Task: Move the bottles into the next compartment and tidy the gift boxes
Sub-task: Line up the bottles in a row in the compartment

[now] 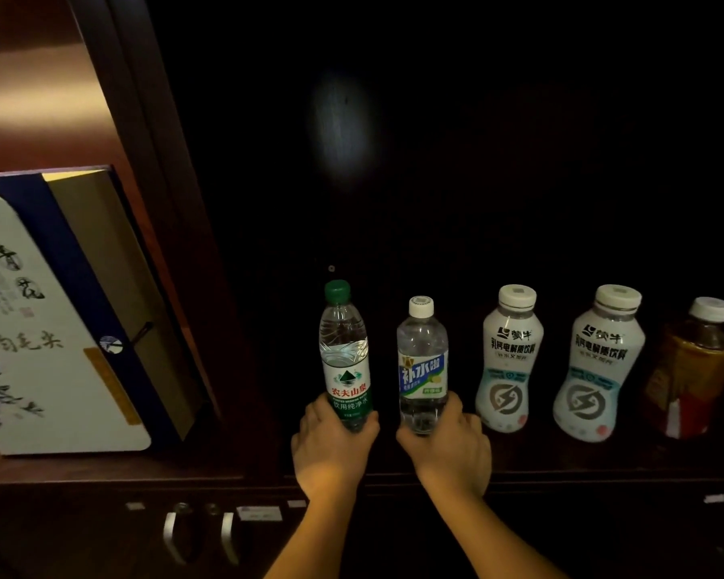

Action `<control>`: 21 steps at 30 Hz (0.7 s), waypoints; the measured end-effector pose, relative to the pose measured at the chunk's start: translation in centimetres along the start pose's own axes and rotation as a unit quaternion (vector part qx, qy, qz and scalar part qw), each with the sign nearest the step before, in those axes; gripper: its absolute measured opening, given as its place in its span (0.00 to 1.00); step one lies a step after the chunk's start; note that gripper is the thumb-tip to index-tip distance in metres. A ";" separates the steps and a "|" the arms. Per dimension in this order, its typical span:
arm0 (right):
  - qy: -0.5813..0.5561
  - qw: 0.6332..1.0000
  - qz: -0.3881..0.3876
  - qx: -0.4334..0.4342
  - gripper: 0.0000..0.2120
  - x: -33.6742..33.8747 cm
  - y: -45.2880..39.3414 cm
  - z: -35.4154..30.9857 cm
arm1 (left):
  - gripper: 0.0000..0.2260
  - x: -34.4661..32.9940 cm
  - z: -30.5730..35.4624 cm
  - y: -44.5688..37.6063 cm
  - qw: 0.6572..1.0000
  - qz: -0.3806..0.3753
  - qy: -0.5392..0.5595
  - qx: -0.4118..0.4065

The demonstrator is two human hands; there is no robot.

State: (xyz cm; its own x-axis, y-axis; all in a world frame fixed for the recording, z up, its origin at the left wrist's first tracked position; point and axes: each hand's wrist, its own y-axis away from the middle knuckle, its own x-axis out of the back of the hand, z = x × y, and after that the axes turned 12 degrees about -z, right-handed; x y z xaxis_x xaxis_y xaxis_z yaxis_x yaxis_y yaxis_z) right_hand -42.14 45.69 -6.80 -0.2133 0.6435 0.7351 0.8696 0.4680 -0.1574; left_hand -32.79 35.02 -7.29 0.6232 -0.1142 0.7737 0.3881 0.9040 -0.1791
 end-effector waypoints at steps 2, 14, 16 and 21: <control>-0.007 1.000 -0.002 -0.008 0.35 0.0 0.0 0.0 | 0.34 0.1 0.1 0.0 1.000 -0.001 -0.001 0.000; -0.112 0.992 -0.045 0.046 0.36 1.2 0.4 0.9 | 0.34 0.2 0.3 0.1 1.000 -0.003 -0.010 0.004; -0.202 0.978 -0.022 0.040 0.35 2.0 0.7 2.0 | 0.34 0.2 0.3 0.1 1.000 0.000 -0.011 0.005; -0.202 0.969 0.142 0.012 0.28 5.1 -0.6 5.5 | 0.33 0.2 0.5 0.3 1.000 -0.002 -0.009 0.012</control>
State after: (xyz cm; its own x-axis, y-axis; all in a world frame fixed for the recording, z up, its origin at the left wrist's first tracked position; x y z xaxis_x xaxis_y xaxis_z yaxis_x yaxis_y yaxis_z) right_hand -46.18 52.06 -6.56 -0.1286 0.9308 0.3423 0.9092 0.2484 -0.3340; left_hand -32.91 35.47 -6.85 0.6092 -0.1098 0.7854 0.3731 0.9136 -0.1616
